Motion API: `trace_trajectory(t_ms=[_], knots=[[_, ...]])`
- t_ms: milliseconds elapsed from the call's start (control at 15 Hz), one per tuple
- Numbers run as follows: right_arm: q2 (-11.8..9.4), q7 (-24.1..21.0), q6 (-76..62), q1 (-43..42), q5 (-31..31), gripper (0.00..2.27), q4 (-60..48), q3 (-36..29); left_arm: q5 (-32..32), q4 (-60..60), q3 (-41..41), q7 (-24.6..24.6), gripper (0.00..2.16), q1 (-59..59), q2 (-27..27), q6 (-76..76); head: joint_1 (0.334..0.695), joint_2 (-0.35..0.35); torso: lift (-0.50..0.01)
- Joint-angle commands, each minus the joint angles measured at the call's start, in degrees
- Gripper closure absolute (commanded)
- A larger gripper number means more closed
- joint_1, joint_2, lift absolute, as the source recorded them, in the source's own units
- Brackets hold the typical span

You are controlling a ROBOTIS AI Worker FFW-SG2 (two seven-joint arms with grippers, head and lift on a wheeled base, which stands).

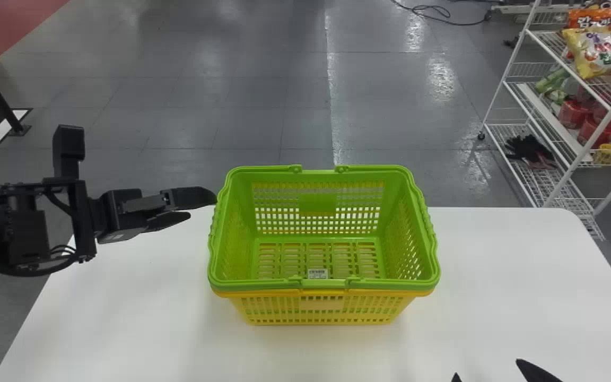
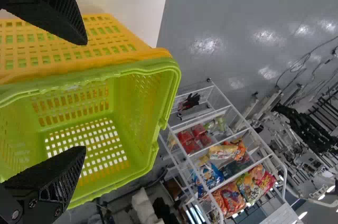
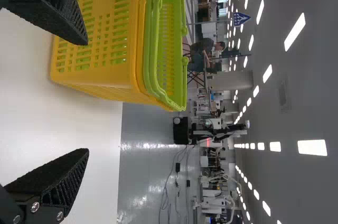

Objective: Grasp handle with right gripper to insert into left gripper then lift and swing left to center

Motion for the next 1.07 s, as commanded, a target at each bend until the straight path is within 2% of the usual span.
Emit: trace_trajectory(t_ms=[0, 400, 1000], knots=[[0.0, 0.0, 0.0, 0.1, 0.2, 0.07, 0.0, 0.0, 0.1, 4.8, -0.2, -1.2, 0.11, -2.5, 0.0, 1.3, 0.695, 0.019, -0.093], [0.1, 0.0, 0.2, 0.3, 0.2, 0.08, -0.2, 0.0, 0.9, 14.6, -1.0, -5.2, 0.11, -6.1, -0.6, 1.3, 0.695, 0.015, -0.093], [0.3, 0.0, 0.2, 0.4, 0.2, 0.08, -0.3, -0.1, 3.5, 14.9, -2.1, -5.9, 0.11, -6.0, -1.4, 3.0, 0.695, -0.008, -0.093]])
